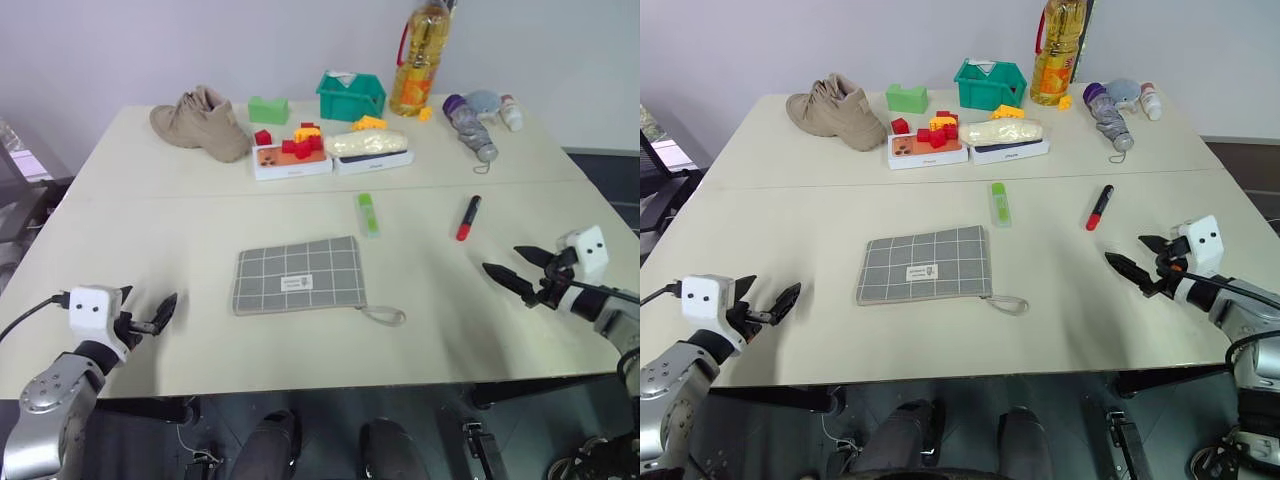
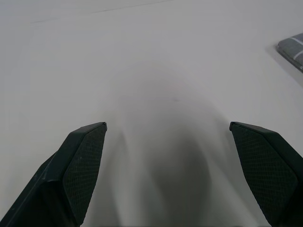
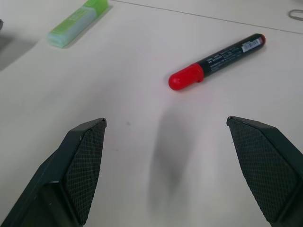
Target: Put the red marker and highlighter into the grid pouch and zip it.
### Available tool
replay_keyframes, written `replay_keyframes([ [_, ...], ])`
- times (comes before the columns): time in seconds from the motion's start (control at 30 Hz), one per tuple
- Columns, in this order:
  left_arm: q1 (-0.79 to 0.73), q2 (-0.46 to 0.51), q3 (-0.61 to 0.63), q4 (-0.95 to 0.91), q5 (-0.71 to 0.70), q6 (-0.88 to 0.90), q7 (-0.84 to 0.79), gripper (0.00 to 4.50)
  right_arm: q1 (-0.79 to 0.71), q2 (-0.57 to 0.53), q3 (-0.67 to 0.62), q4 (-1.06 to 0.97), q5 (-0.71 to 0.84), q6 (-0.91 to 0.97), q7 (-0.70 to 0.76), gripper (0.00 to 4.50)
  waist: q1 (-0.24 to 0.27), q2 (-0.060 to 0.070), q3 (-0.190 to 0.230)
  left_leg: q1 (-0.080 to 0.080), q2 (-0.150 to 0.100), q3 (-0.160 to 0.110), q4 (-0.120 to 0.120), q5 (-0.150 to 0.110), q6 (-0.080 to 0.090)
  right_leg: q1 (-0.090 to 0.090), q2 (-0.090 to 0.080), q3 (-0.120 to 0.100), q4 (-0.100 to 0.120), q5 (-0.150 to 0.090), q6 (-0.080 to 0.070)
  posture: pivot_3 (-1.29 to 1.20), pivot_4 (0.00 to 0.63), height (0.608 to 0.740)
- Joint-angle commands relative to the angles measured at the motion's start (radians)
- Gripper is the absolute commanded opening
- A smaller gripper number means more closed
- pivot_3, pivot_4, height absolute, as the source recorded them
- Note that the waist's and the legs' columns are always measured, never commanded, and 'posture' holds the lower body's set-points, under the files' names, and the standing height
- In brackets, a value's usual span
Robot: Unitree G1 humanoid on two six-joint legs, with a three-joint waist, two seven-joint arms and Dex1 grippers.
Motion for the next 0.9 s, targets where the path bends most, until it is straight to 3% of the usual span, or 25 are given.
replay_keyframes([
  [0.03, 0.004, -0.002, 0.027, -0.046, -0.019, -0.002, 0.004, 4.49, -0.029, -0.006, -0.006, -0.013, 0.012, -0.005, 0.000, 4.26, 0.000, 0.000, 0.000, 0.000, 0.000, 0.000, 0.000, 0.000, 0.000, 0.000, 0.000, 0.000, 0.000, 0.000, 0.000, 0.00, 0.150, 0.739],
  [0.37, -0.059, -0.043, -0.037, -0.030, 0.016, -0.058, 0.023, 4.49, -0.082, 0.096, 0.093, -0.169, 0.047, 0.036, -0.029, 4.26, -0.001, 0.000, 0.000, 0.000, 0.000, 0.000, 0.000, 0.000, 0.000, 0.000, 0.000, 0.000, 0.000, 0.000, 0.000, 0.00, 0.150, 0.739],
  [0.47, -0.067, -0.062, -0.071, -0.040, 0.030, -0.092, 0.010, 4.50, -0.120, 0.151, 0.146, -0.245, 0.073, 0.070, -0.048, 3.35, -0.003, 0.000, 0.000, 0.000, 0.000, 0.000, 0.000, 0.000, 0.000, 0.000, 0.000, 0.000, 0.000, 0.000, 0.000, 0.00, 0.150, 0.739],
  [0.63, -0.077, -0.070, -0.109, -0.026, 0.044, -0.124, -0.006, 4.50, -0.191, 0.247, 0.271, -0.328, 0.067, 0.119, -0.109, 0.90, -0.001, 0.000, 0.000, 0.000, 0.000, 0.000, 0.000, 0.000, 0.000, 0.000, 0.000, 0.000, 0.000, 0.000, 0.000, 0.00, 0.150, 0.739],
  [0.67, -0.080, -0.070, -0.111, -0.023, 0.042, -0.128, -0.010, 4.50, -0.206, 0.272, 0.302, -0.340, 0.060, 0.136, -0.131, 0.22, -0.001, 0.000, 0.000, 0.000, 0.000, 0.000, 0.000, 0.000, 0.000, 0.000, 0.001, 0.000, 0.000, 0.000, 0.000, 0.00, 0.150, 0.739],
  [0.9, -0.081, -0.050, -0.116, -0.005, 0.060, -0.149, -0.036, 4.50, -0.267, 0.398, 0.522, -0.297, -0.083, 0.147, -0.237, 0.10, -0.003, 0.000, 0.000, 0.000, -0.001, -0.001, 0.000, 0.000, 0.000, -0.001, 0.000, 0.000, 0.000, 0.000, 0.000, 0.00, 0.150, 0.739],
])
